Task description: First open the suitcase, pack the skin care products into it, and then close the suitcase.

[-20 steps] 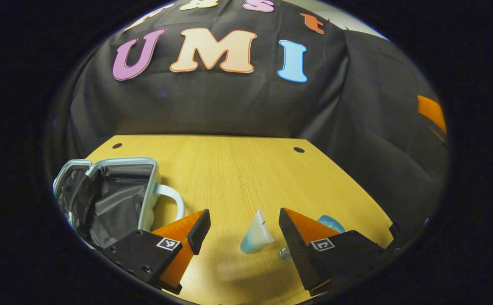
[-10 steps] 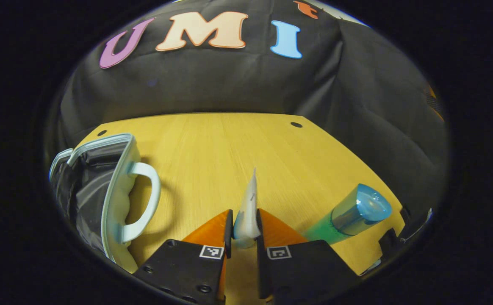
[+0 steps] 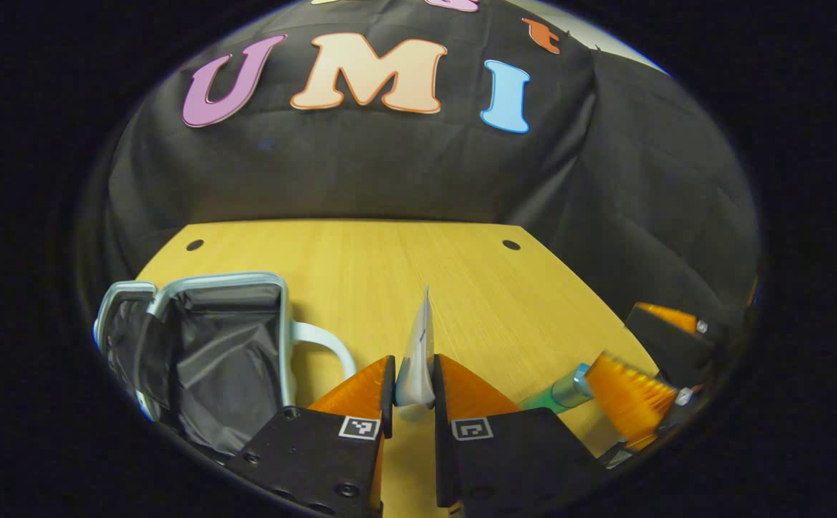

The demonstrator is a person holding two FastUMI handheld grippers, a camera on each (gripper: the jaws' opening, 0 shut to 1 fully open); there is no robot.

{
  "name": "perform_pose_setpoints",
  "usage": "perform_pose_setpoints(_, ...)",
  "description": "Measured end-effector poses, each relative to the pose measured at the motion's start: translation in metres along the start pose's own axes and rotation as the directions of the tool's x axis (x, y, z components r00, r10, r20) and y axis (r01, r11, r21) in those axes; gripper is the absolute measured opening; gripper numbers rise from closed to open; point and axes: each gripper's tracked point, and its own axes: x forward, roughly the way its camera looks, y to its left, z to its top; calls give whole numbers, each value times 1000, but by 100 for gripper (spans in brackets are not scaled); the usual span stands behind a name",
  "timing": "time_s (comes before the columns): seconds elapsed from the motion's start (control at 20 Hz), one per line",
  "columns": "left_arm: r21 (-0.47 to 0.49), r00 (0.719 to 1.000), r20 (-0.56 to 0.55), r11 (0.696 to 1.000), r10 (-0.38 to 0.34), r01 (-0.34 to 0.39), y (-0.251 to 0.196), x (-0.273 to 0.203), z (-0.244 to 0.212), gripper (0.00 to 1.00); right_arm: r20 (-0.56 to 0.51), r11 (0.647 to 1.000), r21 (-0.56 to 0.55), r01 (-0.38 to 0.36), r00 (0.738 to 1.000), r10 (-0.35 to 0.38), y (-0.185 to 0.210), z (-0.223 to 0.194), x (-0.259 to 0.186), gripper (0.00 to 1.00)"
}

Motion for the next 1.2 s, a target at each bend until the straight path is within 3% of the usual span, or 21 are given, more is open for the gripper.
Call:
perform_pose_setpoints(0.25, -34, 998, 11, 998, 62, -61, 32, -29, 13, 22, -108, 999, 3, -33, 994, 34, 11, -57, 14, 99)
perform_pose_setpoints(0.4, -39, 993, -5, 993, 116, -116, 55, -41, 8, 21, -177, 997, 31, -64, 982, 68, 15, -82, 21, 91)
perform_pose_setpoints(0.55, -51, 986, -26, 985, 166, -167, 77, -50, 0, 21, -218, 994, 53, -100, 970, 109, 23, -86, 24, 45)
perform_pose_setpoints(0.75, -66, 965, -104, 967, 239, -247, 120, -61, -22, 22, -256, 985, 93, -147, 952, 166, 37, -71, 22, 44)
perform_pose_setpoints(0.95, -72, 926, -232, 944, 297, -321, 167, -67, -53, 21, -251, 972, 139, -192, 942, 222, 65, -43, 16, 41)
perform_pose_setpoints(1.2, -80, 873, -405, 940, 273, -331, 201, -57, -92, 22, -244, 942, 183, -280, 916, 320, 119, -4, 2, 42)
